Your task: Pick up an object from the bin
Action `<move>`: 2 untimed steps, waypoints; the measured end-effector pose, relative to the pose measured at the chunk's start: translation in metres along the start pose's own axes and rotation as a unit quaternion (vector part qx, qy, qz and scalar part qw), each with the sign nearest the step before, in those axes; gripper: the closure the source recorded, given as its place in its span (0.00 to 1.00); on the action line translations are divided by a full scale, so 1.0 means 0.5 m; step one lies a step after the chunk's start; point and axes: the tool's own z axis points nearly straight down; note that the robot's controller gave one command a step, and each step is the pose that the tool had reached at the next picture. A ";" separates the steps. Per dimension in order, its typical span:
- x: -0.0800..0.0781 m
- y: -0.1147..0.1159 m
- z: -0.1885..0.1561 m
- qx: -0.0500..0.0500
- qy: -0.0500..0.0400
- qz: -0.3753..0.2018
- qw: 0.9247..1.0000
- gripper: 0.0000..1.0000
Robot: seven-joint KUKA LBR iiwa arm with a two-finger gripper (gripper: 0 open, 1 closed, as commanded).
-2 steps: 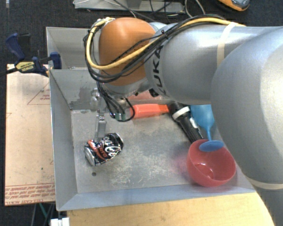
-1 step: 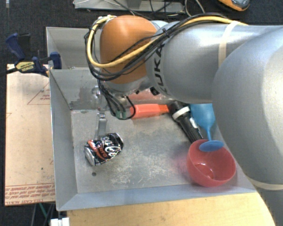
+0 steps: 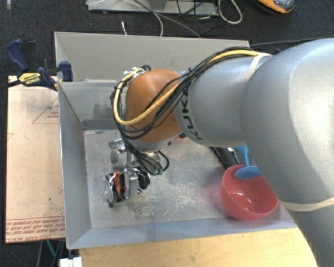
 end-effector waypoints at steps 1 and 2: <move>0.022 -0.005 -0.042 0.000 -0.003 -0.163 0.987 0.00; 0.059 -0.008 -0.008 0.000 0.003 -0.015 1.000 0.00</move>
Offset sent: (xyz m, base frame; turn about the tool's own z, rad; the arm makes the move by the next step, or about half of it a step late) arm -0.0269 -0.0117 0.0052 -0.0289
